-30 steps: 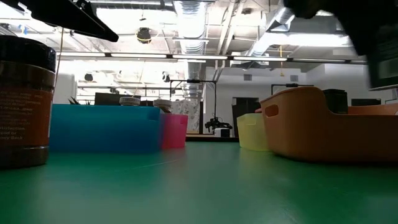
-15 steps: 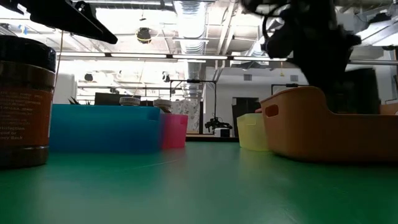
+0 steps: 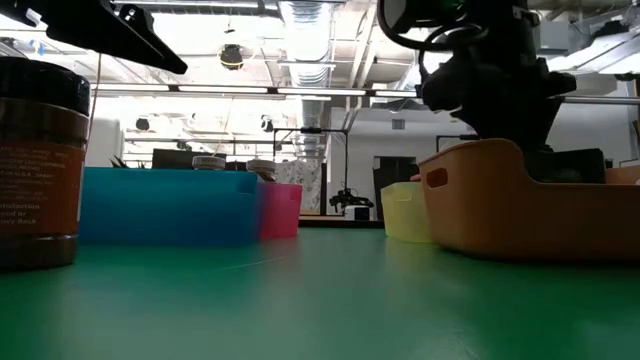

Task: Sort spices by type
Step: Put the left black seasoning can into the orange bin

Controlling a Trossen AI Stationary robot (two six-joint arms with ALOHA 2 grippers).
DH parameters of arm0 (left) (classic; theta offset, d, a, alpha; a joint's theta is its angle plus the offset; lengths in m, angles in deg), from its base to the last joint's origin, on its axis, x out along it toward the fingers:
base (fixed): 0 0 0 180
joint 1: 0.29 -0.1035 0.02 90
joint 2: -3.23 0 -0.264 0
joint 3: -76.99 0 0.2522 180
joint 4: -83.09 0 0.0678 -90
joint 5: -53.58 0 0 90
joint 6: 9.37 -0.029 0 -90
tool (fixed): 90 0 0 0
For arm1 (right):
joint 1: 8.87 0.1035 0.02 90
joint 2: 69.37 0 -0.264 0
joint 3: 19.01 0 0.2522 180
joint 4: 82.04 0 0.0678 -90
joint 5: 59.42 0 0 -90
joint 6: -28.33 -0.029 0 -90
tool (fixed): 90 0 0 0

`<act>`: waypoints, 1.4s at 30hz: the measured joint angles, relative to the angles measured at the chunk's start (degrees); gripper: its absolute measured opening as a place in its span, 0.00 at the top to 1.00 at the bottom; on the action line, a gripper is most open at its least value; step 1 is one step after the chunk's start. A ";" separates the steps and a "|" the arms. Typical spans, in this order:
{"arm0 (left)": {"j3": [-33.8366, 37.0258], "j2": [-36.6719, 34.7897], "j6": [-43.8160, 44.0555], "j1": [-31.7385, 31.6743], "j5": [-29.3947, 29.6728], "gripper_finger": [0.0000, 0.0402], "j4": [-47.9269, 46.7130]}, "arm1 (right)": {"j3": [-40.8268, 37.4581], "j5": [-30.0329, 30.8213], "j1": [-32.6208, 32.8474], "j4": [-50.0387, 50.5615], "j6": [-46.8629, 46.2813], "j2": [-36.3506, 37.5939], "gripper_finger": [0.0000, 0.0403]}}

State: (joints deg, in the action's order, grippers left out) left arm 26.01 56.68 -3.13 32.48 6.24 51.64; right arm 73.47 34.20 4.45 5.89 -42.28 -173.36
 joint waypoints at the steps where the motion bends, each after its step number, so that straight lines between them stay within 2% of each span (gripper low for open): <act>1: 0.00 0.00 0.00 0.00 0.00 0.29 0.00 | 0.00 -0.05 0.00 0.43 0.00 0.15 0.48; 6: 0.00 0.00 -0.43 0.00 0.00 0.29 0.02 | 0.29 1.48 0.58 3.74 -1.92 4.37 0.47; 11: 0.00 0.00 -0.92 0.00 -0.01 0.29 -0.09 | 0.50 3.47 6.48 3.88 -9.10 10.64 0.47; 15: 0.00 0.00 -0.95 0.00 -0.02 0.29 -1.11 | 0.50 -2.23 15.23 1.82 -16.80 12.01 0.47; 20: 0.00 0.00 -0.81 0.00 -0.06 0.29 -0.69 | 0.50 -10.05 25.27 -1.00 -26.08 8.84 0.42; 25: 0.00 0.00 -3.45 -0.11 -0.07 0.29 2.17 | 0.51 -11.80 30.11 -6.30 -31.66 6.39 0.31; 27: 0.00 0.00 -3.65 -0.11 -0.07 0.29 2.13 | 0.81 -13.01 31.44 -7.32 -30.73 5.72 0.27; 30: 0.00 0.00 -4.02 -0.13 -0.05 0.29 2.15 | 1.42 -15.26 32.76 -7.65 -23.93 4.45 0.21; 34: 0.00 0.00 -5.99 -0.52 -0.03 0.29 4.52 | 2.76 -19.89 30.81 -1.31 -16.34 4.31 0.19; 37: 0.00 0.00 -6.25 -0.89 -0.02 0.29 5.22 | 4.55 -18.75 29.37 4.63 -11.76 4.31 0.19; 42: 0.00 0.00 -6.43 -1.50 0.02 0.29 5.51 | 5.26 -12.25 30.17 6.74 -6.44 4.40 0.19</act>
State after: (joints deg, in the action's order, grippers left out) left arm 26.01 56.68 -9.56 30.98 6.26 57.15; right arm 78.73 21.95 34.62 12.63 -48.71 -168.96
